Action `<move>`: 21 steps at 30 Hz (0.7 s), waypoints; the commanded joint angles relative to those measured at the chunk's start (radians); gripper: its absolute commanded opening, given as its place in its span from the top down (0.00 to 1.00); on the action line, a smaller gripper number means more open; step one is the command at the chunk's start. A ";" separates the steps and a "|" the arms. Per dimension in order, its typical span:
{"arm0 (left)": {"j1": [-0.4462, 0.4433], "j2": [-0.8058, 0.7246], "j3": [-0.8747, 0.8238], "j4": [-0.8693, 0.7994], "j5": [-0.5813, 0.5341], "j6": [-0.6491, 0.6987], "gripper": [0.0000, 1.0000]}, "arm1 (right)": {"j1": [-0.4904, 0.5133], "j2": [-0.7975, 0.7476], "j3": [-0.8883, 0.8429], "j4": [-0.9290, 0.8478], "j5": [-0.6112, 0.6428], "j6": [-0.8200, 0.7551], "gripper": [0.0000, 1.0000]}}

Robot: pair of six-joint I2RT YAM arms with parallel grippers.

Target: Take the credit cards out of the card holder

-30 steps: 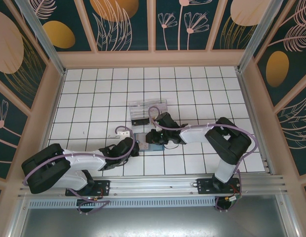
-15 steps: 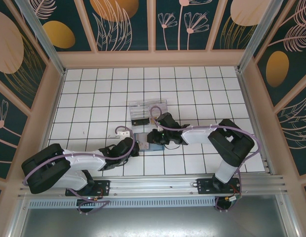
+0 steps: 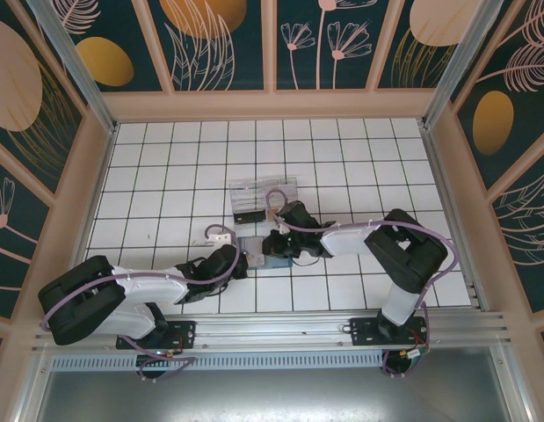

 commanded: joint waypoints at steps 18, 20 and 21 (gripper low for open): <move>0.005 -0.039 -0.020 -0.041 -0.016 -0.018 1.00 | -0.072 -0.109 -0.172 0.065 -0.007 0.043 0.99; 0.005 -0.037 -0.018 -0.041 -0.014 -0.015 1.00 | -0.075 -0.120 -0.179 0.055 -0.003 0.035 0.99; 0.005 -0.037 -0.018 -0.041 -0.012 -0.015 1.00 | -0.078 -0.126 -0.182 0.049 0.002 0.031 0.99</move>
